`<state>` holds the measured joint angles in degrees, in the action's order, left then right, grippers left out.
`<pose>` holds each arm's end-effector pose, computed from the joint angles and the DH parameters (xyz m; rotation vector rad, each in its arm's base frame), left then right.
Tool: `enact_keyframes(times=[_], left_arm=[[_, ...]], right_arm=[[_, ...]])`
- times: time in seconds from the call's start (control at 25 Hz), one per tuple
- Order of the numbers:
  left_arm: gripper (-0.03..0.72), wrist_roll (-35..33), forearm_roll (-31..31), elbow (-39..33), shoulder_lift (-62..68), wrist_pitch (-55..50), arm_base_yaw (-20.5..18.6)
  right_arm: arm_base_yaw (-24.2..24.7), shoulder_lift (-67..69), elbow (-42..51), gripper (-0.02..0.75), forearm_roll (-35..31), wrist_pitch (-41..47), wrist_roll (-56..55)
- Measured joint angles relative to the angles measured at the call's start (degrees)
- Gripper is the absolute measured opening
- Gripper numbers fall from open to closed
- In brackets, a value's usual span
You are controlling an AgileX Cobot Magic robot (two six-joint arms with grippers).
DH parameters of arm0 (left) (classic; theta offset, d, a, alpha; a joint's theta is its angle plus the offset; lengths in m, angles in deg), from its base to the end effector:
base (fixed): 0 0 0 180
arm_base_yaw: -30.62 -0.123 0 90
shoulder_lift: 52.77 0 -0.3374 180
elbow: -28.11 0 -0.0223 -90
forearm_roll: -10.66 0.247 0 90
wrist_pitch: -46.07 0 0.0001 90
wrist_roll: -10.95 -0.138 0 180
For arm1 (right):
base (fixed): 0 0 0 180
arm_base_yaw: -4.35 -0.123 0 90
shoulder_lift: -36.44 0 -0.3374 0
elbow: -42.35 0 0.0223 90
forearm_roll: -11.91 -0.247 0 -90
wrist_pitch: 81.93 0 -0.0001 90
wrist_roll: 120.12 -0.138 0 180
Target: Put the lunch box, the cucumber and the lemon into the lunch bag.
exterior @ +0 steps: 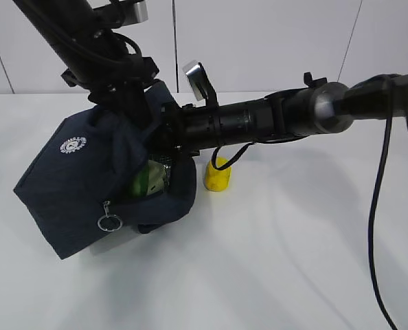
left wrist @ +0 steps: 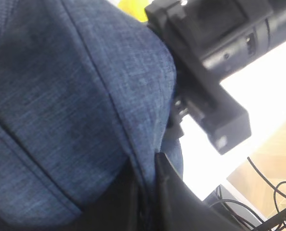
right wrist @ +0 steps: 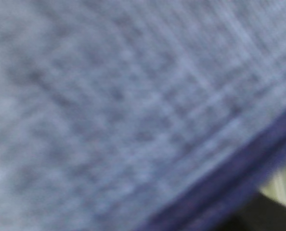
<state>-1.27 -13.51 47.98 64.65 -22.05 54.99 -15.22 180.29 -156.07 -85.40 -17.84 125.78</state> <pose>0.3780 -0.2288 0.2895 0.7511 2.7726 -0.6334 0.4721 0.2986 0.1750 -0.4616 2.0740 1.7165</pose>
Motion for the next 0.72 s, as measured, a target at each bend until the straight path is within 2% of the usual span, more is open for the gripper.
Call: enact_keyframes(times=[0.16, 0.36, 0.72], left_arm=[[0.007, 0.00, 0.00, 0.00, 0.00, -0.22, 0.00], [0.007, 0.00, -0.23, 0.00, 0.00, -0.56, 0.00], [0.007, -0.10, -0.44, 0.00, 0.00, -0.69, 0.00]], right_arm=[[-0.50, 0.92, 0.00, 0.368, -1.57, 0.36, 0.34], [-0.50, 1.79, 0.00, 0.478, -1.81, 1.39, 0.42], [0.29, 1.79, 0.00, 0.501, -1.59, 1.75, 0.42]])
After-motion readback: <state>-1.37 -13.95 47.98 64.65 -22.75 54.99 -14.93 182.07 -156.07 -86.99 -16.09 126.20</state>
